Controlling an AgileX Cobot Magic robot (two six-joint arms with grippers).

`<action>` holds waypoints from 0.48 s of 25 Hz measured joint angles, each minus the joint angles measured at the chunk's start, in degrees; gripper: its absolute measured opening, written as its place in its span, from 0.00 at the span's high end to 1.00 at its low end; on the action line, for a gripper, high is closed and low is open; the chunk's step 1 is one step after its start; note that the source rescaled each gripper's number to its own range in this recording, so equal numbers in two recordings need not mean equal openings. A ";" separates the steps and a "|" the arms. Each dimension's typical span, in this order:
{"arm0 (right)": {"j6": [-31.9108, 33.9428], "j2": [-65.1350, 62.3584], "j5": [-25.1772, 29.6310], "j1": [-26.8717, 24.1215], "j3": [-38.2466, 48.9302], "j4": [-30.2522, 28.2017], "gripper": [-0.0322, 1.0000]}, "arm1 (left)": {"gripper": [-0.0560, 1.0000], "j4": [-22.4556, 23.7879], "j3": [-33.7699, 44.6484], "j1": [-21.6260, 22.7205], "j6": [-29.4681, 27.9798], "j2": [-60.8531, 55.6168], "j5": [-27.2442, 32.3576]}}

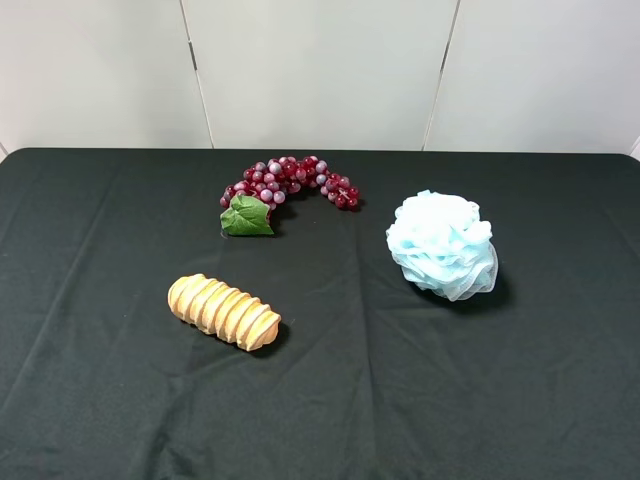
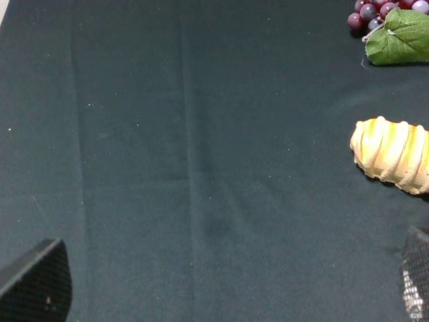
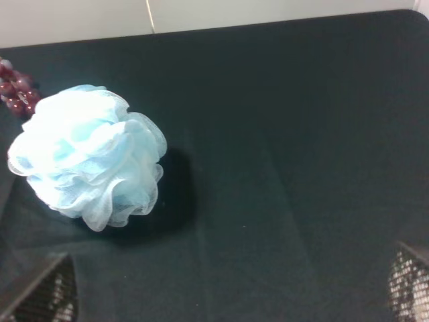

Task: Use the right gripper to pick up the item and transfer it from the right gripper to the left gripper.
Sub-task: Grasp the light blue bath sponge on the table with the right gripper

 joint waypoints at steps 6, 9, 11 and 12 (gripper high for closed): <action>0.00 3.02 0.17 0.00 -2.40 1.95 0.00 | 0.03 0.00 0.00 0.00 0.00 0.00 0.00; -1.02 9.07 0.03 0.00 -6.93 1.95 0.00 | 0.03 0.00 0.00 0.00 0.00 0.00 0.00; -1.96 14.24 0.03 0.00 -10.54 1.95 0.00 | 0.03 0.00 0.00 0.00 0.00 0.00 0.00; -2.55 16.53 0.03 0.00 -12.32 1.99 0.00 | 0.03 0.00 0.00 0.00 0.00 0.00 0.00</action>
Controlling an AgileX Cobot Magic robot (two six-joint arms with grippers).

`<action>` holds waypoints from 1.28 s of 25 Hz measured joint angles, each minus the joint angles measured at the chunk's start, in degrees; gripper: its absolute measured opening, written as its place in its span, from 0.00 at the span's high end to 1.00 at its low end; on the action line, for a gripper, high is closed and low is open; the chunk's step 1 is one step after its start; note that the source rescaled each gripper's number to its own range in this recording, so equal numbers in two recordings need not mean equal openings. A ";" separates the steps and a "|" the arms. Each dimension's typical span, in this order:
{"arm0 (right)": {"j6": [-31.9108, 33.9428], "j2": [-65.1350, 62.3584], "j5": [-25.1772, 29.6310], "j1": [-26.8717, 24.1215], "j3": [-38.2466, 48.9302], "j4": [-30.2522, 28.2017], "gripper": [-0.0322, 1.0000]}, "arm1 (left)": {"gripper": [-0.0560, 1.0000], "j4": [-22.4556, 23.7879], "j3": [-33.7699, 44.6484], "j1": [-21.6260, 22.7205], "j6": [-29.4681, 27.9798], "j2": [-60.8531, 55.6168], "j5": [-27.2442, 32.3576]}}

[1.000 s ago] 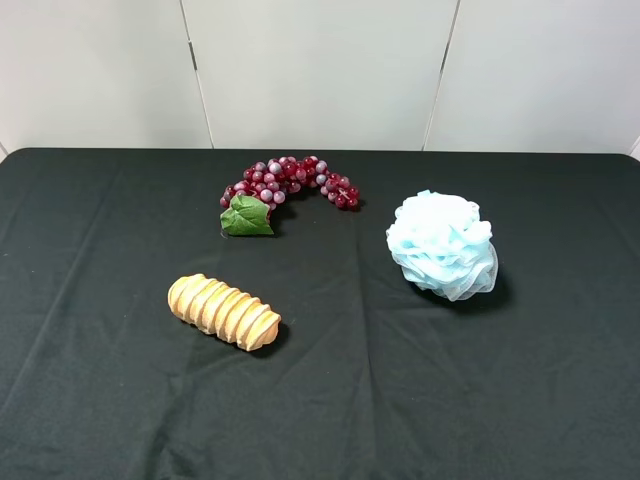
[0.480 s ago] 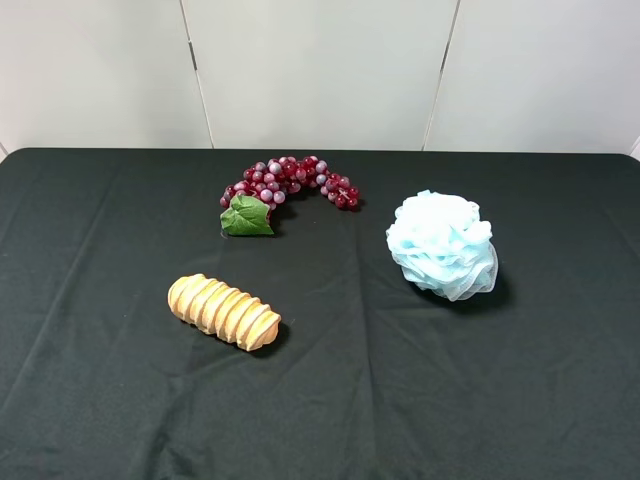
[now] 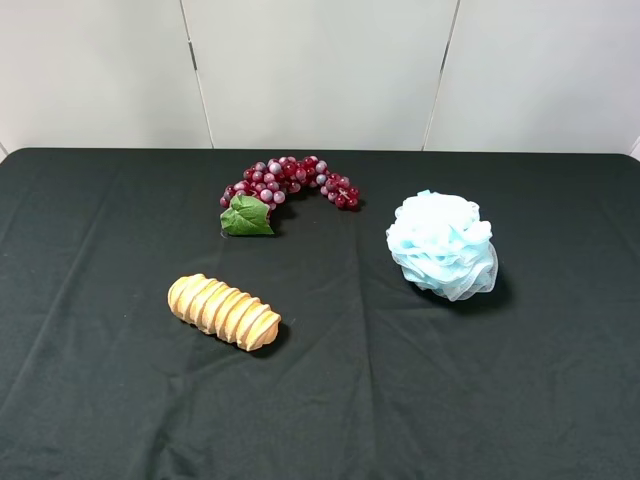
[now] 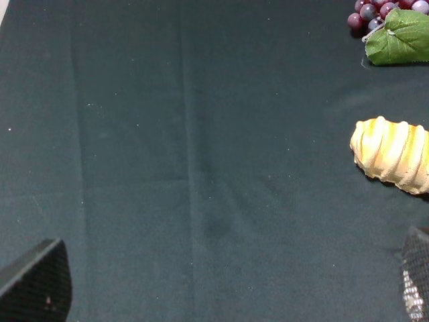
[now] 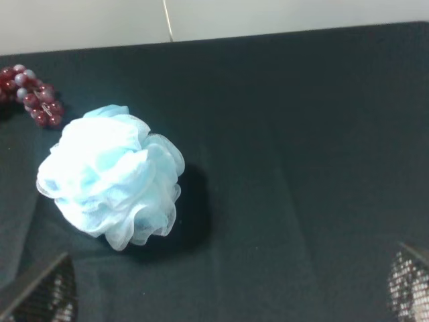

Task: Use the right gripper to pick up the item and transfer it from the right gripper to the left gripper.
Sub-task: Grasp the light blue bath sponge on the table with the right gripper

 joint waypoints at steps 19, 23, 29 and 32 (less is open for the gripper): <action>-8.45 43.98 -1.26 16.26 -15.93 -1.51 0.00 | 0.03 0.00 0.00 0.00 0.00 0.00 0.00; -11.05 51.90 -4.65 19.40 -16.46 -1.36 0.00 | 0.03 0.00 0.00 0.00 0.00 0.00 0.00; -13.60 61.29 -11.04 23.00 -16.63 -0.77 0.00 | 0.03 0.00 0.00 0.00 0.00 0.00 0.00; -15.56 66.05 -13.40 23.14 -16.67 1.06 0.00 | 0.03 0.00 0.00 0.00 0.00 0.00 0.00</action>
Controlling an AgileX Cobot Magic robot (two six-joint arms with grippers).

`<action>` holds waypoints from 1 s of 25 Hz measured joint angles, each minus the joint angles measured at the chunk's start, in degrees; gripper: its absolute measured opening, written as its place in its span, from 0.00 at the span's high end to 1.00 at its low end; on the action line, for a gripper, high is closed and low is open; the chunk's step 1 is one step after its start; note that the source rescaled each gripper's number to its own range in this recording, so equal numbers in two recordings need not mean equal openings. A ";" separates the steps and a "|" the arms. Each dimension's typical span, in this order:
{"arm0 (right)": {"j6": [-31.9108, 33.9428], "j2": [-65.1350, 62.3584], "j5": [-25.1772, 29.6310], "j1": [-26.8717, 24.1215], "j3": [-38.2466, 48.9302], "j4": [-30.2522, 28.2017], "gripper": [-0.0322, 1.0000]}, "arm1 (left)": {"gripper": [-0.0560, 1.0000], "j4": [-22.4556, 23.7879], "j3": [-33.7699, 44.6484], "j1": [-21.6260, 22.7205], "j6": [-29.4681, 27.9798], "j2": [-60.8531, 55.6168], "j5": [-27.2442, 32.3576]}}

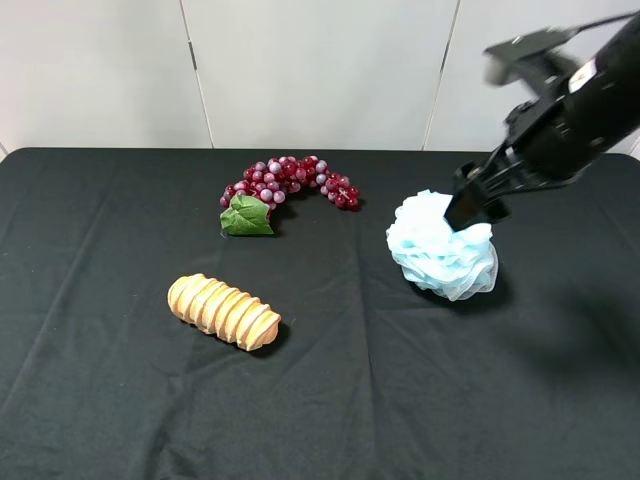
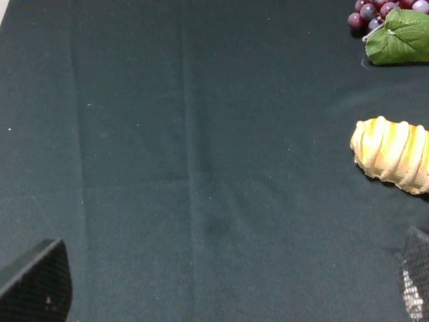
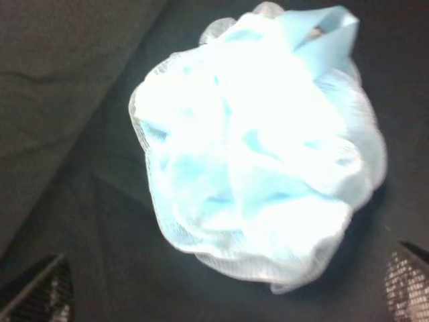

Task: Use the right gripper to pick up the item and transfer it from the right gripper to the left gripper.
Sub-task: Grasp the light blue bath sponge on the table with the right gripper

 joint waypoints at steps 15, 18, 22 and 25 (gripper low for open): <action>-4.18 17.00 -12.30 0.00 0.00 -0.07 0.00 | 0.03 0.00 0.00 0.00 0.00 0.00 0.00; -4.18 19.46 -14.51 0.00 -0.12 -1.80 0.00 | 0.03 0.00 0.00 0.00 0.00 0.00 0.00; -4.24 22.05 -16.34 0.00 -0.22 -3.73 0.00 | 0.03 0.00 0.00 0.00 0.00 0.00 0.00; -4.24 23.56 -17.39 0.00 -0.22 -4.51 0.00 | 0.03 0.00 0.00 0.00 0.00 0.00 0.00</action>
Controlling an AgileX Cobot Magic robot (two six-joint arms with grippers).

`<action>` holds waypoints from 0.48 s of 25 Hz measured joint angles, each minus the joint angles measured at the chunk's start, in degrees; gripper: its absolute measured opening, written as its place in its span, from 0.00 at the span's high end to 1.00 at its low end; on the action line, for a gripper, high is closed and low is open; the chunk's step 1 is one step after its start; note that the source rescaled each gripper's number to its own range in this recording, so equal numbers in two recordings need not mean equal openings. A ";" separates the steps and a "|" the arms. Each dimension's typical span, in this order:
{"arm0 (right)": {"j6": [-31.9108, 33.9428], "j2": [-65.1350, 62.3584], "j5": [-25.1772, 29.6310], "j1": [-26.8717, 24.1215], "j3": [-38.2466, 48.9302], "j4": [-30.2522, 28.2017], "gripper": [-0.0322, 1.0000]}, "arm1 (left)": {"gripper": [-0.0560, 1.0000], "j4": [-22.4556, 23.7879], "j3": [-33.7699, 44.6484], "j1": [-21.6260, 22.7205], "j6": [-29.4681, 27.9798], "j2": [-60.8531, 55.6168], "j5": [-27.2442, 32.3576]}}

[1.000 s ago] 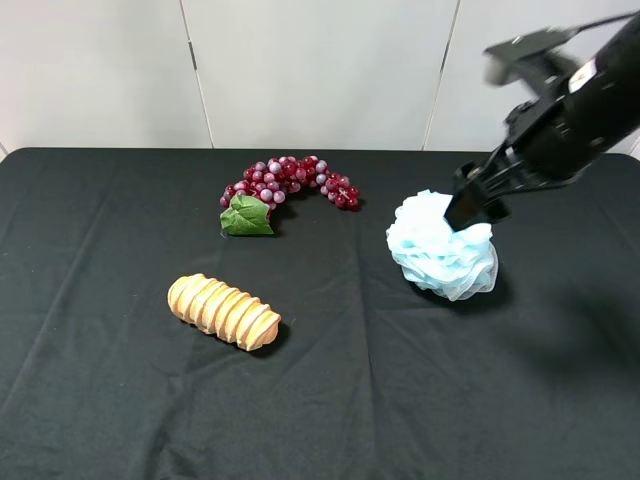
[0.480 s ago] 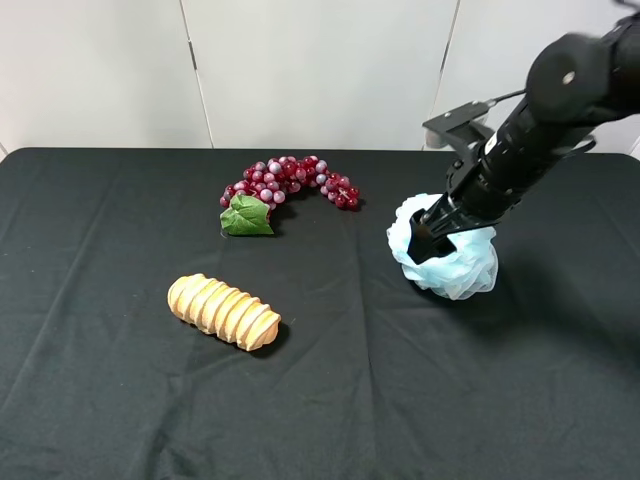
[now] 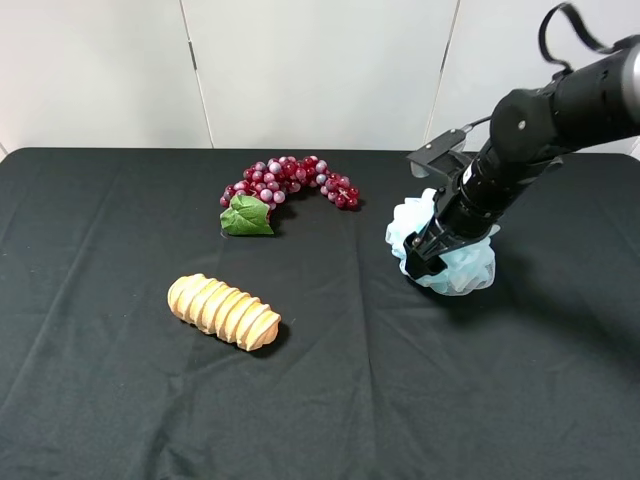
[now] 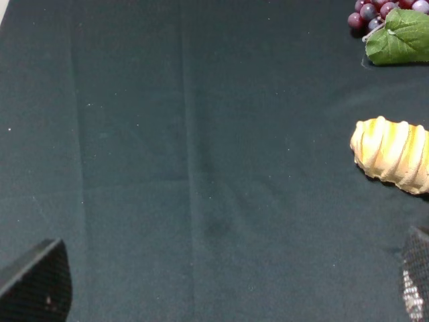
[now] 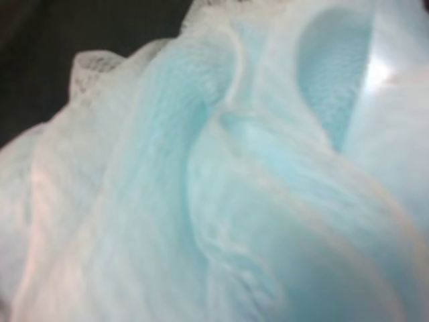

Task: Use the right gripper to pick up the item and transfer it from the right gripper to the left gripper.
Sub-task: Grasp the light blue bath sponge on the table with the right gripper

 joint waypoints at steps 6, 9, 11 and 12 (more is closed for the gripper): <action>0.00 1.67 -0.36 0.00 -0.16 -1.33 0.00 | 0.03 0.00 0.00 0.00 0.00 0.00 0.00; 0.00 1.86 -0.46 0.00 -0.16 -1.79 0.20 | 0.03 0.00 0.00 0.00 0.00 0.00 0.00; 0.00 1.86 -0.51 0.00 -0.18 -1.94 0.56 | 0.03 0.00 0.00 0.00 0.00 0.00 0.00; 0.00 1.86 -0.57 0.00 -0.18 -1.94 0.76 | 0.03 0.00 0.00 0.00 0.00 0.00 0.00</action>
